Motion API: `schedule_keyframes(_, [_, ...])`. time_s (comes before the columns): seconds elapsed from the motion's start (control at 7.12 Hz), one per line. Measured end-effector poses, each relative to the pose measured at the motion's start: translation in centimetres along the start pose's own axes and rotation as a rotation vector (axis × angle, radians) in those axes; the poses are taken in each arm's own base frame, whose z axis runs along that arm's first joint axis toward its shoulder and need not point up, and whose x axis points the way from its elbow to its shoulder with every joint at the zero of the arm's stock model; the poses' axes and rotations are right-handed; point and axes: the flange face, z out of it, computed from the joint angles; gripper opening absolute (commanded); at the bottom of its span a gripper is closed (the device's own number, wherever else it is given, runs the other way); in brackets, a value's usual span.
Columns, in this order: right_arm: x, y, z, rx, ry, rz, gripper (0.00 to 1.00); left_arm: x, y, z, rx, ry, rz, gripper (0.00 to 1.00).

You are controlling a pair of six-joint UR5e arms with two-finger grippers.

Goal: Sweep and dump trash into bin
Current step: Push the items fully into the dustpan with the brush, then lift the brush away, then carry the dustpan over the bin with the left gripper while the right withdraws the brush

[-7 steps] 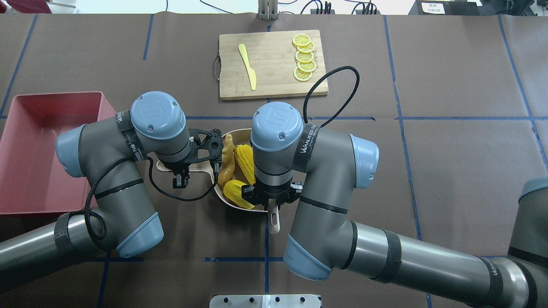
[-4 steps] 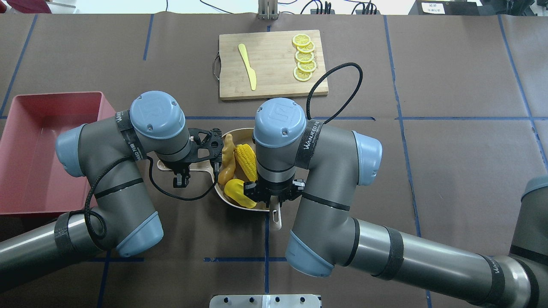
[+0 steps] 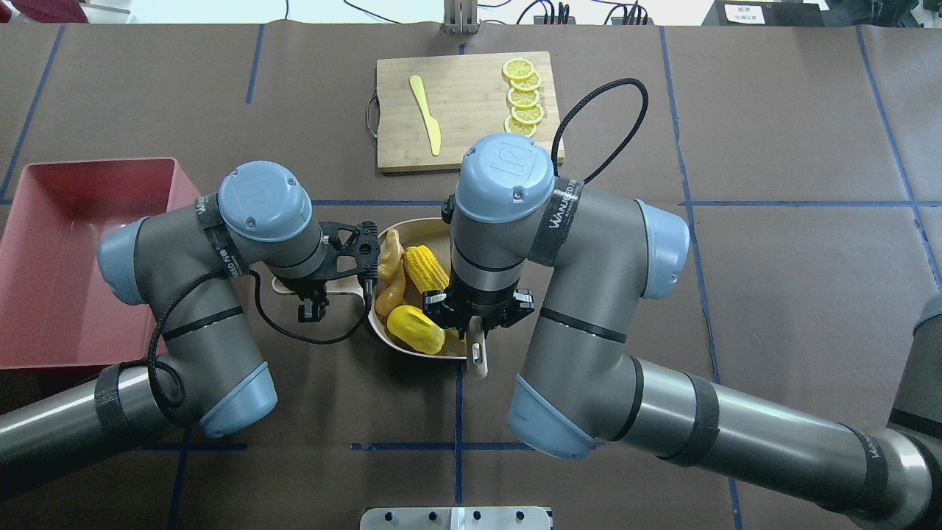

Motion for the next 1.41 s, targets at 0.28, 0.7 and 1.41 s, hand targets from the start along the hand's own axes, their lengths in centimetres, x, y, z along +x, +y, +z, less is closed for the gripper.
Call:
schedule_keyframes(0.28, [2.7, -0.4, -2.3, 0.021, -0.025, 0.008, 0.00, 0.2, -0.1, 0.0, 0.020, 0.027, 0.002, 0.00])
schedule_keyframes(0.7, [5.1, -1.9, -4.4, 0.027, -0.045, 0.037, 0.00, 0.2, -0.5, -1.0, 0.109, 0.079, -0.006, 0.00])
schedule_keyframes(1.41, [14.1, -0.3, -9.3, 0.061, 0.011, 0.070, 0.00, -2.9, 1.8, -4.2, 0.191, 0.112, -0.058, 0.00])
